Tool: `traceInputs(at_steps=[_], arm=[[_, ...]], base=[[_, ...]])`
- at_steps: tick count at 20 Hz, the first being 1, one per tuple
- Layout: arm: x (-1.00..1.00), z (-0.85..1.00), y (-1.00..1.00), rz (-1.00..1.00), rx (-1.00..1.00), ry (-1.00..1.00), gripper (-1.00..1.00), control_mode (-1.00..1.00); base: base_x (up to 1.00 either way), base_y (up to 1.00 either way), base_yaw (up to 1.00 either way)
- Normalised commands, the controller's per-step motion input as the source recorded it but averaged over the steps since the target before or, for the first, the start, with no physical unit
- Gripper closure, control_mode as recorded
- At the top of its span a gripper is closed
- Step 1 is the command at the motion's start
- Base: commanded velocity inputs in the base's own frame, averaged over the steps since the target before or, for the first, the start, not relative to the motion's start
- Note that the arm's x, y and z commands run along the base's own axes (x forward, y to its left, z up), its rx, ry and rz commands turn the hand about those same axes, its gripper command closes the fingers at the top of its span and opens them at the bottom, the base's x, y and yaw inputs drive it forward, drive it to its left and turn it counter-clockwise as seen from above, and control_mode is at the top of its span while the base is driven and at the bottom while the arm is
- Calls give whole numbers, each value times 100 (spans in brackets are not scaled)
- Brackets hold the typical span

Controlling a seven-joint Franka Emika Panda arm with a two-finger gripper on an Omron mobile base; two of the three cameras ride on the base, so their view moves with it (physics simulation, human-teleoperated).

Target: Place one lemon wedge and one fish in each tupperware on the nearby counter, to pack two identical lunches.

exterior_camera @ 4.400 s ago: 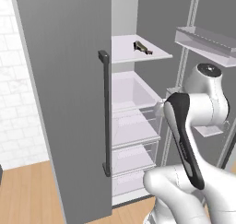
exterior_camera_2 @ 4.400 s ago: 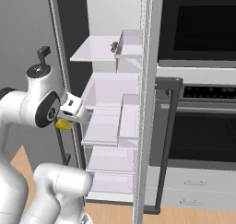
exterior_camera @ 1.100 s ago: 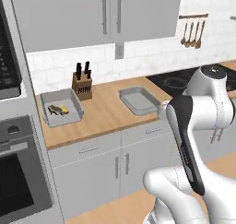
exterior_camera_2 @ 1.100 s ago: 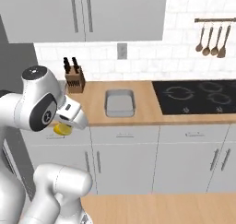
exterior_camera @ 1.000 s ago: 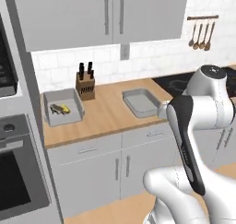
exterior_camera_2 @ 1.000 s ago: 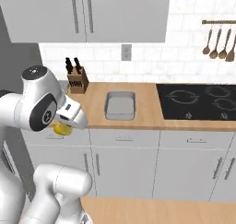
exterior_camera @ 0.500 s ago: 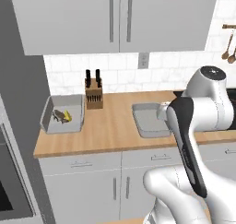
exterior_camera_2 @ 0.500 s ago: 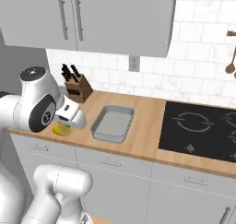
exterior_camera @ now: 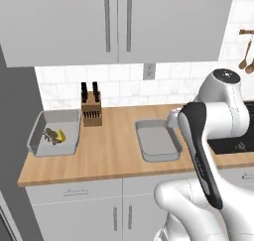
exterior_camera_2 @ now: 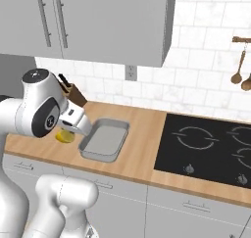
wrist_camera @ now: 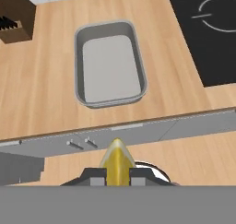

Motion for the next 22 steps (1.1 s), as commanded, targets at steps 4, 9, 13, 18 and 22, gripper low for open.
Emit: traceInputs(at_steps=[4, 9, 13, 18, 22], arm=[[0, 0, 0, 0, 0, 0, 100, 100], [72, -12, 0, 1, 0, 0, 100, -100], [100, -70, -5, 3, 4, 0, 100, -100], [100, -100, -24, 3, 0, 5, 100, -100], [100, -64, -5, 1, 0, 10, 100, -100]], base=[[1, 0, 0], [10, 0, 0], [0, 0, 0], [0, 0, 0], [0, 0, 0]])
